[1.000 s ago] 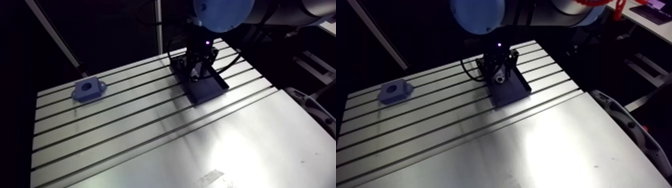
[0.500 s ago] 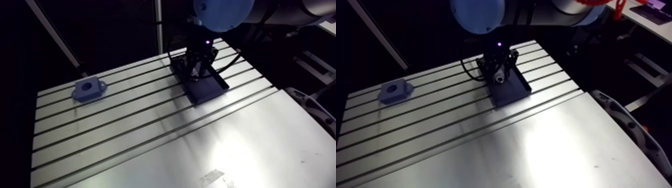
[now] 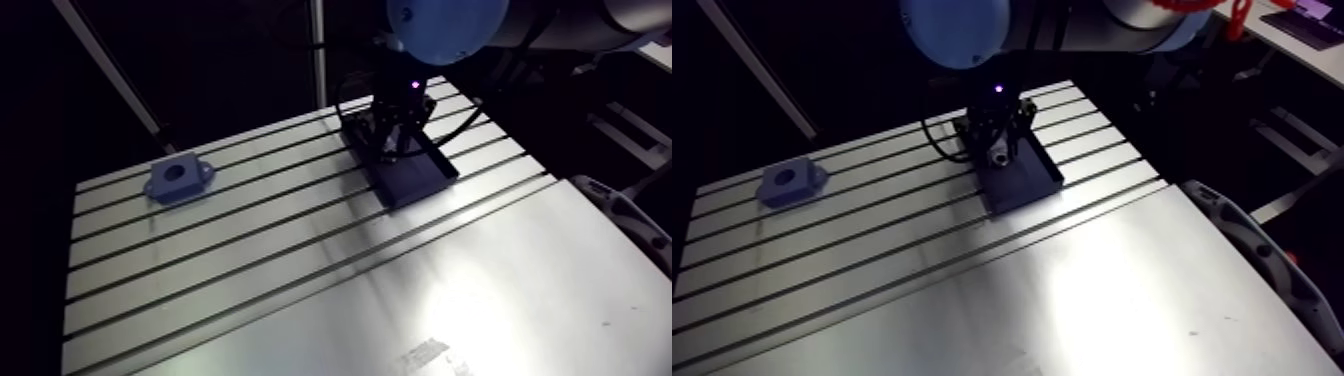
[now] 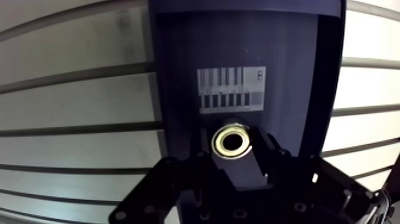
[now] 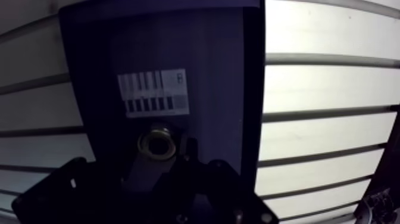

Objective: Pick up the bearing and press it into the housing until flush.

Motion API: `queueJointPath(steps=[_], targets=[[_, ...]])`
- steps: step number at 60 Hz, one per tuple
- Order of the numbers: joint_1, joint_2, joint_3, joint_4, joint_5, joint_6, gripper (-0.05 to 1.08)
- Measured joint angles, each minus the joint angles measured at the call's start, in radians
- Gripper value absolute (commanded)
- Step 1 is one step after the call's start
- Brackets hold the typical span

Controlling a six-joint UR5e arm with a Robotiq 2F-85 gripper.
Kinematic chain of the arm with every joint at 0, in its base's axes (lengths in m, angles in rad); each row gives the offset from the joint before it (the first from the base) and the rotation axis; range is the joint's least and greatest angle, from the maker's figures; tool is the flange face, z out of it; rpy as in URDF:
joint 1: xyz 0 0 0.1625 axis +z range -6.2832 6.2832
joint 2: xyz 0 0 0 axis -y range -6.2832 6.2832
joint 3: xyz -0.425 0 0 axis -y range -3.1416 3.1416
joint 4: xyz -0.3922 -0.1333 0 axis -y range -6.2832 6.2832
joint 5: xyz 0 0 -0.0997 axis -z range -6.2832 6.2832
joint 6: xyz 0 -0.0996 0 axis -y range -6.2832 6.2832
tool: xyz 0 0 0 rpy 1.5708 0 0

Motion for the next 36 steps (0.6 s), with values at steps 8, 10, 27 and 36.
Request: queueJointPath(steps=[8,10,27,36], targets=[[0.001,0.000,0.001,0.000,0.000,0.000,0.53],[0.001,0.000,0.001,0.000,0.000,0.000,0.53],[0.001,-0.001,0.000,0.000,0.000,-0.001,0.55],[-0.001,-0.001,0.000,0.000,0.000,-0.001,0.56]])
